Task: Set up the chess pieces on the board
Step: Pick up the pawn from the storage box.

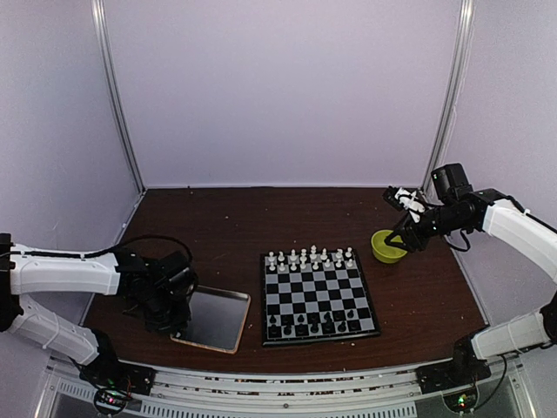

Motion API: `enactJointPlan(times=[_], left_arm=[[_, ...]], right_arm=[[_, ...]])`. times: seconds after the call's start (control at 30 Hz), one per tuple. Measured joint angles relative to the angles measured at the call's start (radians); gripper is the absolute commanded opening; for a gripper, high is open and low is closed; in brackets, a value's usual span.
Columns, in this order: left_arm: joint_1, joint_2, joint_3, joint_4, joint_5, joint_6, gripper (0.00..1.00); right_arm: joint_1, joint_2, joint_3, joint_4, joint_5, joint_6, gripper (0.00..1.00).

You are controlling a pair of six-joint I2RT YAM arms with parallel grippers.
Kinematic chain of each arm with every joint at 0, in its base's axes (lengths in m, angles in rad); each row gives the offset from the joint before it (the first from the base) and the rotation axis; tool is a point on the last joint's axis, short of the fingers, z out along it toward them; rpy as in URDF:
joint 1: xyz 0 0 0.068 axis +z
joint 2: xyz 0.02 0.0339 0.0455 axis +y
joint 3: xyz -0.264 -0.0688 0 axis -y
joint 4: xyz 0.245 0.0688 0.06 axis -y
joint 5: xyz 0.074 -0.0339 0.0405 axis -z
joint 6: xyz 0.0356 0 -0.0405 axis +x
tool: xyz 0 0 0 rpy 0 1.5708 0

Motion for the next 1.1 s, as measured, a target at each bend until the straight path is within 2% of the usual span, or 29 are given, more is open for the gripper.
enactJointPlan(times=[0.33, 1.1], left_arm=[[0.027, 0.040, 0.000, 0.072, 0.006, -0.014, 0.26], [0.027, 0.086, 0.052, 0.000, 0.046, -0.024, 0.26]], right_arm=[[0.000, 0.000, 0.000, -0.015, -0.012, 0.000, 0.50], [0.000, 0.011, 0.000, -0.037, -0.024, -0.026, 0.49]])
